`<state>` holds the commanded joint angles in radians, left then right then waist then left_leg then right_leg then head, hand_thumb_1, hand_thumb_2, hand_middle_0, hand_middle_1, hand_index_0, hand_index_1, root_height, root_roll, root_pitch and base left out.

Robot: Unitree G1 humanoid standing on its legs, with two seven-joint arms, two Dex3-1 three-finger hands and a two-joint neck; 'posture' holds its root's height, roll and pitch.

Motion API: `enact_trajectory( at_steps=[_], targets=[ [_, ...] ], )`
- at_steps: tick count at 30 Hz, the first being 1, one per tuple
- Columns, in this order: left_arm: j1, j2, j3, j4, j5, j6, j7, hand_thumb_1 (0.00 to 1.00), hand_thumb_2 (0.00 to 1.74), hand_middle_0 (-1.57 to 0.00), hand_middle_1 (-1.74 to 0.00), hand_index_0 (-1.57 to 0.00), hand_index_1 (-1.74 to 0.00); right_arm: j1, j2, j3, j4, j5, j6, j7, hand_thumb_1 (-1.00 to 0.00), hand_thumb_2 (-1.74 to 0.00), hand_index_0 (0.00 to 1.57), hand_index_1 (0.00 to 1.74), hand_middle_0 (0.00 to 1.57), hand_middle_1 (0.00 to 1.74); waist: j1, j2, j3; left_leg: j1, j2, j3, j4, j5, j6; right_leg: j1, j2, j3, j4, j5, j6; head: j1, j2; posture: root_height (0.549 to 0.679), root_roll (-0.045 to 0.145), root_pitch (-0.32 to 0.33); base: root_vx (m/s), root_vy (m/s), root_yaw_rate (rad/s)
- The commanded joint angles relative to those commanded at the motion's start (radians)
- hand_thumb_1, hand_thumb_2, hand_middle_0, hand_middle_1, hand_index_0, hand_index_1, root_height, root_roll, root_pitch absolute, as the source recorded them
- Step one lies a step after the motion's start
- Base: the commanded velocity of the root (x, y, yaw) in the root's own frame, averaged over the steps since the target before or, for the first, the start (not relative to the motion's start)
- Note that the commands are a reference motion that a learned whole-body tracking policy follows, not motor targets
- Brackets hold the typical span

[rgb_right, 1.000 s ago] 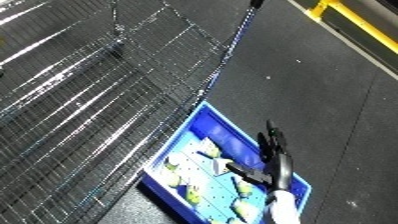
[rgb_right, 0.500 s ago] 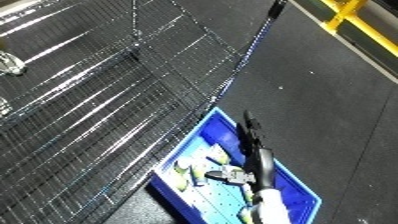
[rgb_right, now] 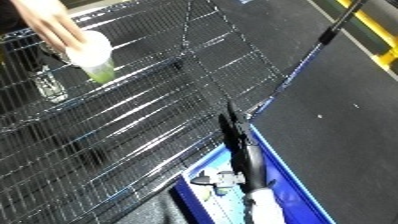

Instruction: Pick up the object and place it into the box

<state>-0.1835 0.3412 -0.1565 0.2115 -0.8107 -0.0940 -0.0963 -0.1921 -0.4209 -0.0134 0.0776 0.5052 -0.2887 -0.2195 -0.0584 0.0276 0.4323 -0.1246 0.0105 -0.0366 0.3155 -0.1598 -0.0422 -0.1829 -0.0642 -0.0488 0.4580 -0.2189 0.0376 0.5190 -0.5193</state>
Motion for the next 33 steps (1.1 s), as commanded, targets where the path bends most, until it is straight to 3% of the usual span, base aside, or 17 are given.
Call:
enact_trajectory(
  at_steps=[6, 11, 16, 25, 33],
  targets=[
    [0.005, 0.006, 0.021, -0.005, 0.008, 0.012, -0.013, 1.0, 1.74, -1.57, -1.74, -1.57, -1.74, -0.003, 0.012, 0.039, -0.012, -0.026, 0.018, 0.073, 0.0, 0.0, 0.0, 0.0, 0.0, 0.0, 0.031, -0.019, -0.004, 0.002, -0.005, -0.021, 0.012, 0.0, 0.0013, 0.025, 0.0019, -0.017, 0.004, -0.008, -0.0023, -0.096, -0.027, 0.67, 0.049, -0.027, 0.063, -0.067, 0.144],
    [0.001, 0.008, 0.022, -0.01, 0.021, 0.023, -0.024, 1.0, 1.74, -1.57, -1.74, -1.57, -1.74, -0.017, 0.021, 0.069, -0.003, -0.036, 0.023, 0.097, 0.0, 0.0, 0.0, 0.0, 0.0, 0.0, 0.055, -0.035, -0.005, 0.005, -0.008, -0.036, 0.015, 0.003, 0.002, 0.045, 0.0053, -0.033, 0.0, -0.011, -0.0027, -0.172, -0.039, 0.67, 0.044, -0.037, 0.051, -0.067, 0.135],
    [-0.001, 0.007, 0.022, -0.011, 0.031, 0.034, -0.025, 1.0, 1.74, -1.57, -1.74, -1.57, -1.74, -0.028, 0.036, 0.084, 0.011, -0.038, 0.024, 0.089, 0.0, 0.0, 0.0, 0.0, 0.0, 0.0, 0.075, -0.047, -0.003, 0.007, -0.009, -0.047, 0.018, 0.006, 0.0016, 0.06, 0.0095, -0.044, -0.003, -0.012, -0.0032, -0.221, -0.049, 0.67, 0.04, -0.046, 0.046, -0.049, 0.125],
    [0.008, 0.013, 0.022, -0.014, 0.031, 0.038, -0.024, 1.0, 1.74, -1.57, -1.74, -1.57, -1.74, -0.026, 0.043, 0.098, 0.038, -0.048, 0.015, 0.081, 0.0, 0.0, 0.0, 0.0, 0.0, 0.0, 0.092, -0.055, 0.006, 0.01, -0.006, -0.052, 0.008, 0.016, 0.0, 0.068, 0.0076, -0.056, -0.005, -0.01, 0.0023, -0.238, -0.045, 0.67, 0.036, -0.052, 0.026, -0.014, 0.061],
    [0.02, 0.024, 0.028, -0.025, 0.037, 0.043, -0.032, 1.0, 1.74, -1.57, -1.74, -1.57, -1.74, -0.034, 0.032, 0.095, 0.054, -0.07, -0.001, 0.035, 0.0, 0.0, 0.0, 0.0, 0.0, 0.0, 0.1, -0.055, 0.02, -0.004, -0.007, -0.052, 0.029, 0.012, 0.0003, 0.058, 0.0032, -0.06, 0.013, -0.013, 0.0033, -0.206, -0.008, 0.669, 0.035, -0.056, 0.023, -0.011, 0.017]
  ],
)
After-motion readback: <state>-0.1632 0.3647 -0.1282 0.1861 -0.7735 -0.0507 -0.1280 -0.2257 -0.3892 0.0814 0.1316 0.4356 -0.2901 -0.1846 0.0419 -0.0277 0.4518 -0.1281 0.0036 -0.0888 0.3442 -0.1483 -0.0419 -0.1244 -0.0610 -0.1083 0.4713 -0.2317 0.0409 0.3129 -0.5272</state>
